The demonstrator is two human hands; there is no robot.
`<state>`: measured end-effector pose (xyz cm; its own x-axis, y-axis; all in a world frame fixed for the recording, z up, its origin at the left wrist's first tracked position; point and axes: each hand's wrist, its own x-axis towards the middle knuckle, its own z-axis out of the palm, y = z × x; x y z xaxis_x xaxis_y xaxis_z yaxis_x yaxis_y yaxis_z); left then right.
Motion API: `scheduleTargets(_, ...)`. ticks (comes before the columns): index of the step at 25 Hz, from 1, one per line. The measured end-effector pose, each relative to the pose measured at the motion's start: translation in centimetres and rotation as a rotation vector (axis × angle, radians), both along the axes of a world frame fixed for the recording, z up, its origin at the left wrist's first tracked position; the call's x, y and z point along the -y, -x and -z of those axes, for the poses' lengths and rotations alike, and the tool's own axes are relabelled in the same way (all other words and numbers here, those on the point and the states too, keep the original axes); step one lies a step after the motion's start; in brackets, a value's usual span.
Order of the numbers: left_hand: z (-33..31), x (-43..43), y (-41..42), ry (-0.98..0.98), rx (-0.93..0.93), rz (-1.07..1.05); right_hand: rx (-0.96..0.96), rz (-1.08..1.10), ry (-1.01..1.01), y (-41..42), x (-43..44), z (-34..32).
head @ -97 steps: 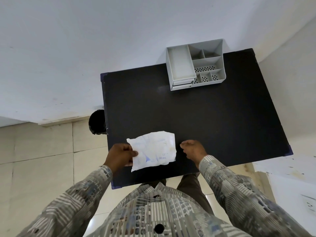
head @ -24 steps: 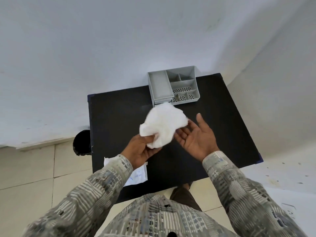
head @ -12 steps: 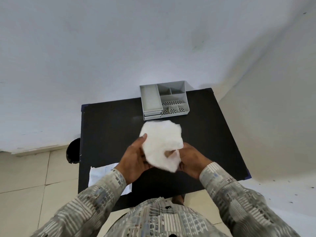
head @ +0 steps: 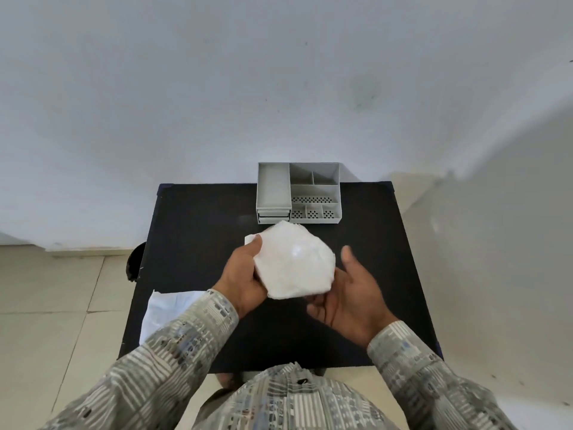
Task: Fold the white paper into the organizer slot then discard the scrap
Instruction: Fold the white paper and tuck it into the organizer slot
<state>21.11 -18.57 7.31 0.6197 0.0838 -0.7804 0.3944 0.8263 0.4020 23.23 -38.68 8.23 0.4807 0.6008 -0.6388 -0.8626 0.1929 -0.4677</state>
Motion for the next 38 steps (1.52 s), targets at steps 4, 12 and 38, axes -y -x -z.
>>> scheduleTargets(4, -0.8, 1.3, 0.3, 0.040, 0.082, -0.046, 0.169, -0.140, -0.084, 0.2, 3.1, -1.5)
scheduleTargets(12, -3.3, 3.7, 0.9, -0.121, 0.286, -0.111, 0.403, -0.049, 0.343, -0.3, 3.5, -1.4)
scheduleTargets(38, -1.4, 2.0, 0.0, -0.422, 0.236, 0.310, 0.083, 0.180, 0.072, -6.3, -1.0, -1.8)
